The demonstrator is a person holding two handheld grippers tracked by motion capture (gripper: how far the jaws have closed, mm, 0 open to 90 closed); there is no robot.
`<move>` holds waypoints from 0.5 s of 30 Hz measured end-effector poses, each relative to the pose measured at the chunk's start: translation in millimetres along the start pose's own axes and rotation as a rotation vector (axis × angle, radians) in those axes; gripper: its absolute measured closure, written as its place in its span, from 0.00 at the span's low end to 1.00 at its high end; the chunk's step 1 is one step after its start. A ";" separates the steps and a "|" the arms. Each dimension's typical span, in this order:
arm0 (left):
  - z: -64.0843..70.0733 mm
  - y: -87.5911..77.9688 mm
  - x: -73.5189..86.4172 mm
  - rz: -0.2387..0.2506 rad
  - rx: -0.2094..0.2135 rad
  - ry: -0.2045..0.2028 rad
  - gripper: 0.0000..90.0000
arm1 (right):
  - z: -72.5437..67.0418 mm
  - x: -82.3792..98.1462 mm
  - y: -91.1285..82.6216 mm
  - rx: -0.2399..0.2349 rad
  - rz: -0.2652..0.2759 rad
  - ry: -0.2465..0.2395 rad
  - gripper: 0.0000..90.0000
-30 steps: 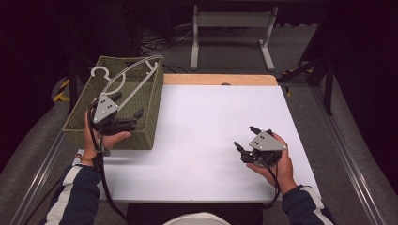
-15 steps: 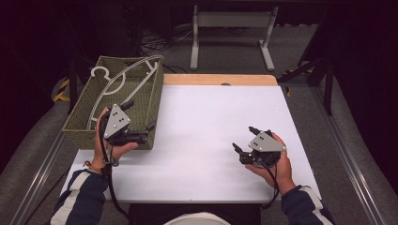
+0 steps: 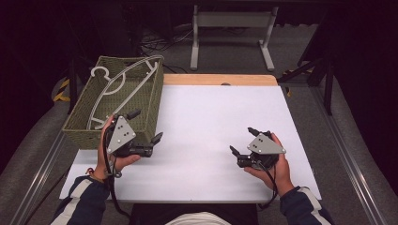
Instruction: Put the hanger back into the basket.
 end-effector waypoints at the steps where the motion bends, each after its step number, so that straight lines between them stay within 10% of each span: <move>1: 2.8 0.2 1.3 -0.006 0.001 0.007 0.06 | -0.7 0.6 -0.3 0.000 0.002 -0.002 0.17; 15: 22.8 1.0 29.4 -0.037 0.038 0.018 0.06 | -7.6 12.9 -5.0 -0.005 0.014 0.013 0.15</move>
Point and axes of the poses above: each handheld gripper's, and its own axes: y roughly forward along the jaws, x roughly out of its underside, z roughly to its right, the point moved 1 cm from there along y, roughly forward along the jaws, and after that the axes turned 15 degrees about x, right-handed, at the moved point
